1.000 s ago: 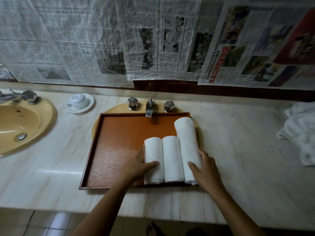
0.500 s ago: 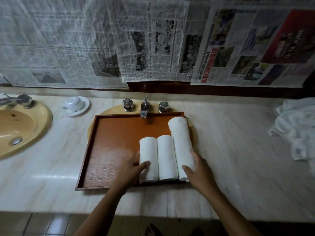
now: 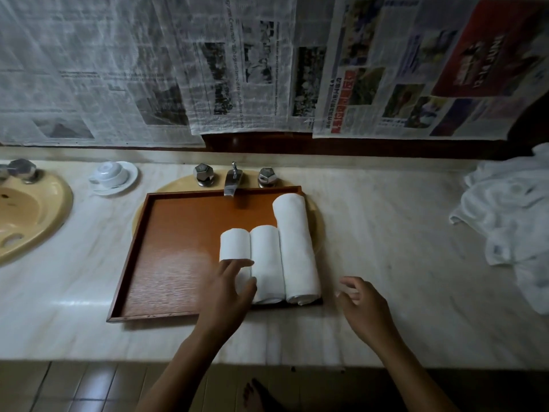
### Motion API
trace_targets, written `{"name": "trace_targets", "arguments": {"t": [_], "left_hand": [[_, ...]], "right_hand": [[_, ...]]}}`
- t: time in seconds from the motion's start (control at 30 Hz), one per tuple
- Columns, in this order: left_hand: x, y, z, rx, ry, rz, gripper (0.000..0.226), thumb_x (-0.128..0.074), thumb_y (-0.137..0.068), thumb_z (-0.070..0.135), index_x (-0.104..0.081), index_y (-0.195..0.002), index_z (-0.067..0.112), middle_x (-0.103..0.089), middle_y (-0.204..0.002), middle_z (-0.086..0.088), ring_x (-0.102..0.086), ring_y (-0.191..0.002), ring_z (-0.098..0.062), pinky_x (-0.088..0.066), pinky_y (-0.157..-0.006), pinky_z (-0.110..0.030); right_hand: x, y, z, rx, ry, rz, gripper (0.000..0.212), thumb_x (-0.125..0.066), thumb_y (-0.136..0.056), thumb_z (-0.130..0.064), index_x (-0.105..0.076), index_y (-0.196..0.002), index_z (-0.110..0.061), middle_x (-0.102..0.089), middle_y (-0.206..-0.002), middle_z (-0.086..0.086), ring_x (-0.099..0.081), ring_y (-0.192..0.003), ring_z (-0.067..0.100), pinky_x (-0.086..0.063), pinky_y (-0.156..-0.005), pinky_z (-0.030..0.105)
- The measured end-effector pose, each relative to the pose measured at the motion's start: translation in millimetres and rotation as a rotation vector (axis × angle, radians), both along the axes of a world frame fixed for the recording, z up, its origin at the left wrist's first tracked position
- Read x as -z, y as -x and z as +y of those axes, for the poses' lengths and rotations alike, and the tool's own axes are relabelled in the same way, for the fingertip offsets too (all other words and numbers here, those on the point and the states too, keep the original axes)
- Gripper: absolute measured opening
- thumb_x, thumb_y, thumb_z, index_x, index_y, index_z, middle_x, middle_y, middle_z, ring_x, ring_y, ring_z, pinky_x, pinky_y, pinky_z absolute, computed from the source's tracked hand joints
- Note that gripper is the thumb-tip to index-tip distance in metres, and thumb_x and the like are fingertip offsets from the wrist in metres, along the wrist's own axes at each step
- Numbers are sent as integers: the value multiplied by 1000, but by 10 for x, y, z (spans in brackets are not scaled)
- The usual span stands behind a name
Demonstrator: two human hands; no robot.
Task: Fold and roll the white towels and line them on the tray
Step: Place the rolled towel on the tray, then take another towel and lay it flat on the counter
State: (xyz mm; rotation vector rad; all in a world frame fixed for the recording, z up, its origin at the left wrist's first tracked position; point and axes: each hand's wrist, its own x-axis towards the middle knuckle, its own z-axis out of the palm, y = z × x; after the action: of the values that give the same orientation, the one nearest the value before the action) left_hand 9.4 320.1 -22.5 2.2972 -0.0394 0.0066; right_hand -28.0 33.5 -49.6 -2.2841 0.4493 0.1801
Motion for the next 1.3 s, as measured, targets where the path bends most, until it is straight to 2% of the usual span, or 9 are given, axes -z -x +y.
{"name": "trace_targets", "arguments": {"t": [0.2,0.3,0.43,0.57,0.7,0.87,1.0,1.13,1.3], "left_hand": [[-76,121,-700,73,66,14,25,-69,-95,23,-68,-118,32,-64,-118,15,-59,-106,-1,-44,-83,-13],[-96,185,-1196,103,92,-6,21,-68,-95,17,-70,-113,28,-67,-114,12,-62,-104,-3,-48,-84,-18],[-124,308,-1960,144,134,3,19,-66,-97,15,-72,-109,28,-69,-108,16,-62,-97,5,-46,-76,-7],[-113,373,-2699,192,183,30,21,-67,-96,15,-72,-100,35,-71,-102,21,-65,-93,4,-51,-78,-19],[-163,393,-3395,283,187,36,20,-66,-96,17,-73,-96,36,-73,-94,22,-68,-85,3,-51,-75,-16],[-264,240,-4043,373,204,36,22,-67,-95,16,-73,-95,37,-73,-89,22,-68,-84,2,-46,-70,-7],[-335,10,-4468,422,213,40,22,-68,-94,15,-74,-94,36,-74,-87,18,-68,-84,3,-46,-68,-7],[-344,-352,-4913,469,208,61,20,-68,-92,15,-75,-93,33,-74,-87,19,-67,-85,5,-44,-68,-4],[-276,-744,-5271,506,164,98,20,-68,-90,15,-75,-94,34,-75,-85,14,-67,-82,4,-42,-64,-4]], "right_hand": [[-66,227,-620,38,-45,-31,23,-62,-101,-31,-63,-123,-32,-61,-120,-15,-54,-95,-7,-38,-72,6],[-110,370,-1078,67,-52,-55,19,-61,-101,-30,-64,-120,-32,-63,-118,-15,-54,-97,-4,-38,-72,6],[-181,578,-1786,107,-30,-86,17,-62,-101,-27,-67,-116,-31,-67,-116,-14,-59,-100,2,-40,-74,8],[-251,773,-2478,179,-8,-118,15,-64,-98,-24,-70,-111,-31,-70,-109,-14,-59,-92,-2,-38,-72,4],[-349,931,-3096,262,24,-176,15,-67,-95,-21,-72,-107,-29,-73,-106,-12,-66,-96,6,-44,-78,18],[-525,875,-3770,344,106,-247,14,-69,-93,-19,-72,-106,-24,-72,-102,-10,-66,-91,6,-37,-72,-1],[-643,611,-4219,437,138,-320,19,-69,-91,-20,-69,-110,-22,-73,-109,-6,-69,-99,15,-48,-82,21],[-767,117,-4633,523,213,-278,50,-73,-90,-34,-56,-134,-18,-61,-128,7,-58,-118,26,-45,-96,33],[-738,-562,-4909,644,288,-60,114,-76,-79,-63,-9,-160,-19,-11,-165,17,-32,-143,43,-40,-110,56]]}}
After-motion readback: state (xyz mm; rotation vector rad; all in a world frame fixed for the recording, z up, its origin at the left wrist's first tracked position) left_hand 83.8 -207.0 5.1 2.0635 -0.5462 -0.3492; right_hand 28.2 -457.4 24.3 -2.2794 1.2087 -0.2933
